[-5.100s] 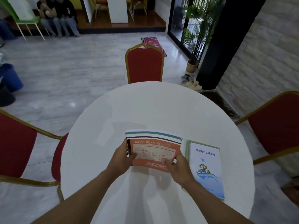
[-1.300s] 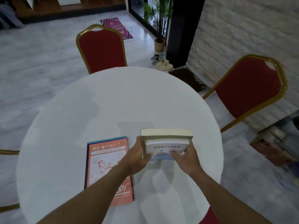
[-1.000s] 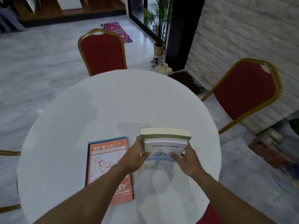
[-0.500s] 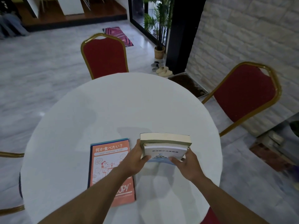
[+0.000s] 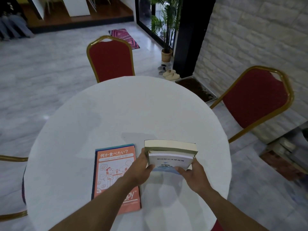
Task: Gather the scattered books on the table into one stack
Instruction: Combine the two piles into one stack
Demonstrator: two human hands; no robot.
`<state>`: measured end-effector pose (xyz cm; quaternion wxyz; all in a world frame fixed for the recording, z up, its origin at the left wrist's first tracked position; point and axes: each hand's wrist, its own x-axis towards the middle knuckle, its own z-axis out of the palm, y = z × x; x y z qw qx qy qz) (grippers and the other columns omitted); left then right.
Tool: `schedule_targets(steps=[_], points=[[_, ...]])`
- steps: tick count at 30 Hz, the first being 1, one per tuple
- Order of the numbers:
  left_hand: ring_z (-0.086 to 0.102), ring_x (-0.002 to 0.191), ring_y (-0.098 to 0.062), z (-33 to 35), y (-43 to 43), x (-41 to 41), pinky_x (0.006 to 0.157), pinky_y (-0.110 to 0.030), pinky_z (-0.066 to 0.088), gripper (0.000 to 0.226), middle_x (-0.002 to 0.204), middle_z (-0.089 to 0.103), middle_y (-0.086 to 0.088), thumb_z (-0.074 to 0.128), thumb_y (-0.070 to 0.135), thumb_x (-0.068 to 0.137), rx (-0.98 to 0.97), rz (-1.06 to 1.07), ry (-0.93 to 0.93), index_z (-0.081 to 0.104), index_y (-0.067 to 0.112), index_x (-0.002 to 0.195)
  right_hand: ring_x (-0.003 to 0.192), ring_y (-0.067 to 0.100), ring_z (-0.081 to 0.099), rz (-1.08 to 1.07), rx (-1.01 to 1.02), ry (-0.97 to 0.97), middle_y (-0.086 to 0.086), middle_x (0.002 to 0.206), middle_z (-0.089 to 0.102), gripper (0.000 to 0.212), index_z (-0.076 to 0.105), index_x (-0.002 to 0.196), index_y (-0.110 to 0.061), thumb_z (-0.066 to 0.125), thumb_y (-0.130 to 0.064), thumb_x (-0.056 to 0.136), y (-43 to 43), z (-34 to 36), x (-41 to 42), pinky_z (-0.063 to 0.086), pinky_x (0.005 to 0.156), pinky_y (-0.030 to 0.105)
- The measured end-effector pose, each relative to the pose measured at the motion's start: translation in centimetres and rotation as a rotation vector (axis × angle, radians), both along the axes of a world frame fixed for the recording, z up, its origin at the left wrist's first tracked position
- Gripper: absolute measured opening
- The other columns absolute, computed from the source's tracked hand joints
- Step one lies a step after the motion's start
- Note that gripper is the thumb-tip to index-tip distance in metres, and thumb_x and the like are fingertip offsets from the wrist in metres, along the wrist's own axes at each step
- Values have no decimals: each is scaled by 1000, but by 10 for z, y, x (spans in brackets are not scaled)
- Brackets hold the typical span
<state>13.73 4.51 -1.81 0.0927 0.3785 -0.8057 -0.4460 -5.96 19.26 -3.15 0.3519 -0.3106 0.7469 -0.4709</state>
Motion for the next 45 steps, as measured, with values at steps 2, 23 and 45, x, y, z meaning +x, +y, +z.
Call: schedule_targets(steps=[2, 23, 45], points=[[51, 130, -14, -1, 2, 0, 88, -4, 42, 63, 143, 50, 10, 62, 21, 94, -2, 10, -11, 25, 42, 141, 99, 1, 72, -9, 5, -8, -21, 108, 75, 50, 62, 110, -53, 85, -17, 82, 1, -2, 0, 58, 75, 18], [60, 113, -9, 6, 0, -4, 87, -22, 52, 58, 125, 61, 13, 65, 19, 90, 118, 93, 54, 37, 30, 140, 92, -1, 70, -8, 57, -25, -21, 102, 74, 49, 60, 115, -43, 87, -23, 80, 0, 1, -6, 53, 71, 14], [61, 108, -34, -30, 6, -32, 85, -36, 49, 44, 116, 64, -20, 54, 36, 93, 254, 57, -447, 63, -2, 113, 83, 11, 77, -108, 418, -162, -12, 93, 79, 26, 71, 99, -29, 86, -24, 78, 9, -19, -4, 60, 71, 30]])
